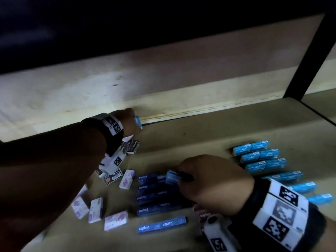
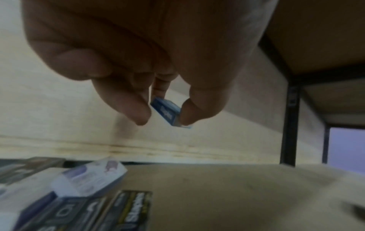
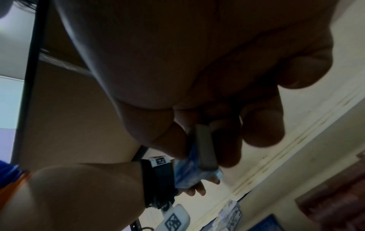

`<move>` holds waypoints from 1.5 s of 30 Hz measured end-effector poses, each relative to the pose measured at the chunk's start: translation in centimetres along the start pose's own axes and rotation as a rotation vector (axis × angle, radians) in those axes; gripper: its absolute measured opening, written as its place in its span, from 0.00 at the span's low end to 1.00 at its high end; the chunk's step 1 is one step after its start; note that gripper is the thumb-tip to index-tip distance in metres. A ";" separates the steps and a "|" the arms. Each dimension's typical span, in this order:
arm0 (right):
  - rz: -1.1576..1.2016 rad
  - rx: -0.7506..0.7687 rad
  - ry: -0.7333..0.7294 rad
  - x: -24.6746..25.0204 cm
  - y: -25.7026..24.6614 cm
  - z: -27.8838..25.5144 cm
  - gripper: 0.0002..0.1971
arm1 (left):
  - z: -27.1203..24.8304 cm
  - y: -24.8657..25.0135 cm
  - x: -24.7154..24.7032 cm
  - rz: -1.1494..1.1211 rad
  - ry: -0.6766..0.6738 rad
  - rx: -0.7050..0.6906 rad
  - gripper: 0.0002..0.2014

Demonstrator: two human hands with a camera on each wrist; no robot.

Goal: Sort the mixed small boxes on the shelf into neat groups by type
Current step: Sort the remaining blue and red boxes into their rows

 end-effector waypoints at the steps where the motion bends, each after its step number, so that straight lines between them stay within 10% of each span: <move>1: -0.007 0.002 0.002 0.1 -0.1 -0.1 0.20 | -0.9 -0.1 0.5 -0.051 0.040 0.012 0.21; 18: 0.046 -0.122 -0.037 0.5 -1.7 -0.9 0.15 | -18.6 2.4 -4.3 -1.183 0.117 -0.135 0.25; 31: 0.084 -0.155 -0.073 0.2 -3.2 -1.5 0.11 | -22.7 2.0 -6.9 -1.233 0.036 -0.085 0.34; 37: 0.300 -0.221 -0.074 -0.6 -2.9 -1.9 0.25 | -23.7 2.4 -6.6 -1.098 -0.004 -0.093 0.35; 45: 0.576 -0.244 -0.094 -1.0 -3.5 -2.3 0.11 | -24.7 3.4 -6.1 -1.080 0.037 -0.094 0.33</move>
Point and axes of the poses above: each hand's wrist, its own z-axis towards the middle knuckle, its own x-axis out of the back of the hand, y = z × x, the point moved 4 cm from there along z, towards the middle knuckle, and after that the axes turned 8 degrees about -x, right-handed, at the moved point
